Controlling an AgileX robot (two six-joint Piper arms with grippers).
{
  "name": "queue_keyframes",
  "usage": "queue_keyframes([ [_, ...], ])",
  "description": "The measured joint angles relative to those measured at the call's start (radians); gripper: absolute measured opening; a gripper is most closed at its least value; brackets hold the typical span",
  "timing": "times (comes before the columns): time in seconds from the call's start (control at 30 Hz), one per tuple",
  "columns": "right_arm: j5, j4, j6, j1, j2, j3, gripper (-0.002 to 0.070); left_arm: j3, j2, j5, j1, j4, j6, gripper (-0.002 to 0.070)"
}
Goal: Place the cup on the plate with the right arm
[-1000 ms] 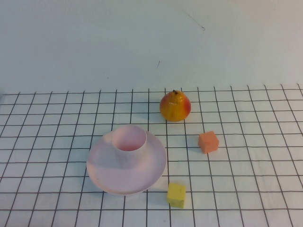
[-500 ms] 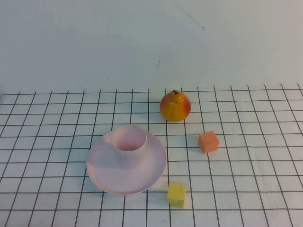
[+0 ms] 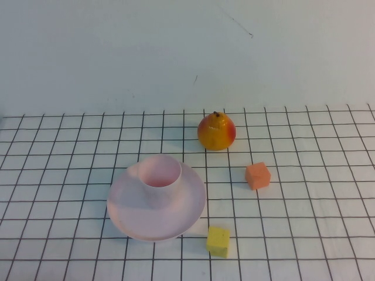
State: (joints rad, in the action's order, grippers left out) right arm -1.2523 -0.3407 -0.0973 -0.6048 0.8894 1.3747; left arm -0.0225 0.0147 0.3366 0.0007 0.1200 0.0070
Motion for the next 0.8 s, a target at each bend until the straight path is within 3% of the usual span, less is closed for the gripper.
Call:
queue_keyframes([
  [0.13,0.068,0.11,0.009,0.159,-0.057,-0.121,0.005,0.0,0.0,0.0,0.0,0.0,0.0,-0.0003],
  [0.33,0.427,0.176,0.013,0.395,-0.251,-0.489,0.005,0.0,0.0,0.0,0.0,0.0,0.0,-0.0003],
  [0.5,0.633,0.179,0.013,0.511,-0.452,-0.808,0.005,0.0,0.0,0.0,0.0,0.0,0.0,-0.0003],
  [0.8,0.736,0.18,0.017,0.64,-0.794,-1.195,0.005,0.0,0.0,0.0,0.0,0.0,0.0,-0.0003],
])
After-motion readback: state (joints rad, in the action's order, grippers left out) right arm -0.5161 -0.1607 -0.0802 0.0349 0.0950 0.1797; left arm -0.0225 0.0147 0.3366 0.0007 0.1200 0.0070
